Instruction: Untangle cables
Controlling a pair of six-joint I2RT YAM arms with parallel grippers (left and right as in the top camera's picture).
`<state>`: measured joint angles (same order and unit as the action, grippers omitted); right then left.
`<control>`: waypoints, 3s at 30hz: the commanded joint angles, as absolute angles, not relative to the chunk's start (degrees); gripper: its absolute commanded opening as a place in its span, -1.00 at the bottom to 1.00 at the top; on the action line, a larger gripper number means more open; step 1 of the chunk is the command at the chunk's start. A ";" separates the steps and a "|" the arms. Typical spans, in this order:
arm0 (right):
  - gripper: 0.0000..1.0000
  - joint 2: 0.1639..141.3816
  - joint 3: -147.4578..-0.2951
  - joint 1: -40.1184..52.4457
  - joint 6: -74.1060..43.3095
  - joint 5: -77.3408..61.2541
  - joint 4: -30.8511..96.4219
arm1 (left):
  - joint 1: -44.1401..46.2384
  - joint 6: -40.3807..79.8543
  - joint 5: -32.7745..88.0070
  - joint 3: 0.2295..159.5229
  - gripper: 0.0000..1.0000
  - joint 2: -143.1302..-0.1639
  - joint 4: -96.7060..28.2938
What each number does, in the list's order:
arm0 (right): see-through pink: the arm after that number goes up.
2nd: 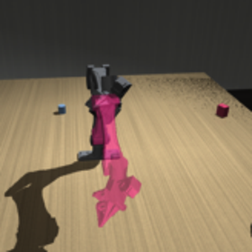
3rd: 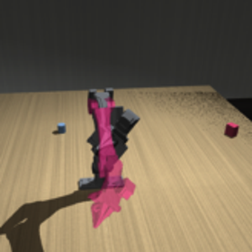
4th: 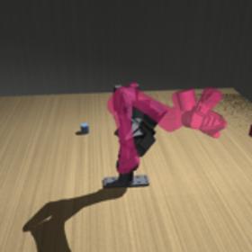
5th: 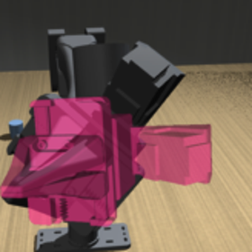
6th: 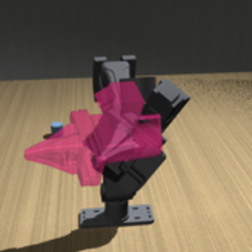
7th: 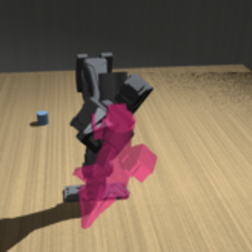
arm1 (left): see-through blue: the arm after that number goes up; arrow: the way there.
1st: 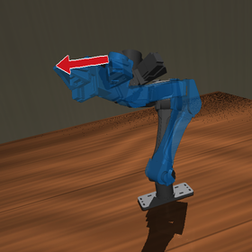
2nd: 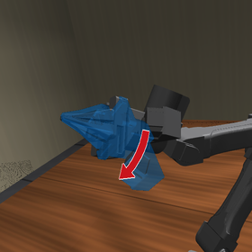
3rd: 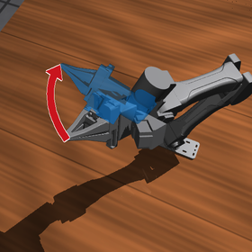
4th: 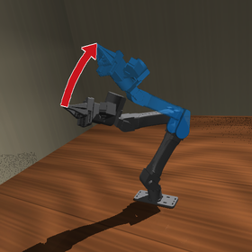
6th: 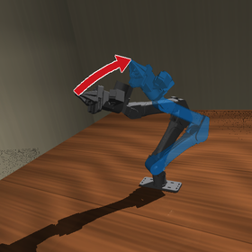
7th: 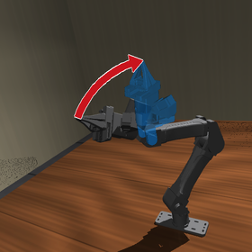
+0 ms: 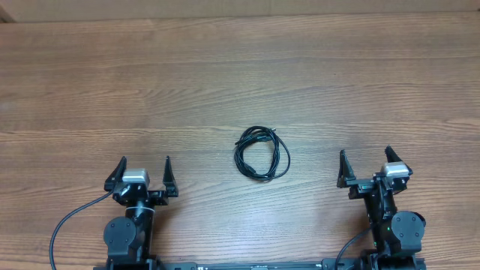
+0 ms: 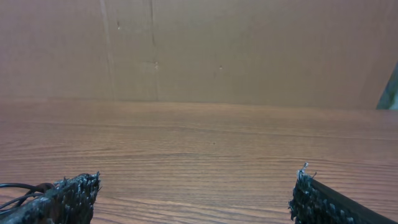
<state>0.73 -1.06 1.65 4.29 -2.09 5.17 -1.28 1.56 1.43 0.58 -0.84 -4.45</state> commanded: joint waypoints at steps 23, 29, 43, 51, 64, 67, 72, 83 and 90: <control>1.00 0.30 -0.47 1.91 4.38 -1.56 4.82 | -1.76 1.45 1.06 0.27 0.99 -0.32 -4.45; 1.00 0.30 -0.47 1.91 4.38 -1.56 4.82 | -1.76 1.45 1.04 0.27 0.99 -0.32 -4.45; 1.00 0.30 -0.47 1.91 4.38 -1.56 4.82 | -1.76 1.48 1.06 0.27 0.99 -0.32 -4.45; 1.00 0.30 -0.47 1.91 4.38 -1.56 4.82 | -1.76 1.93 1.58 0.27 0.99 -0.32 -4.32; 1.00 0.30 -0.47 1.91 4.38 -1.56 4.82 | -1.76 1.91 7.57 6.70 0.99 -0.32 -13.21; 1.00 0.30 -0.47 1.91 4.38 -1.56 4.82 | -1.76 1.87 7.55 10.79 0.99 -0.32 -17.41; 1.00 0.30 -0.47 1.91 4.38 -1.56 4.82 | -1.76 1.67 7.73 16.01 0.99 -0.54 -21.32; 1.00 0.30 -0.47 1.91 4.38 -1.56 4.82 | -1.76 0.54 14.79 27.05 0.99 -17.17 -23.33; 1.00 0.30 -0.47 1.91 4.38 -1.56 4.82 | -1.58 -5.28 18.04 42.50 0.99 -37.41 -31.40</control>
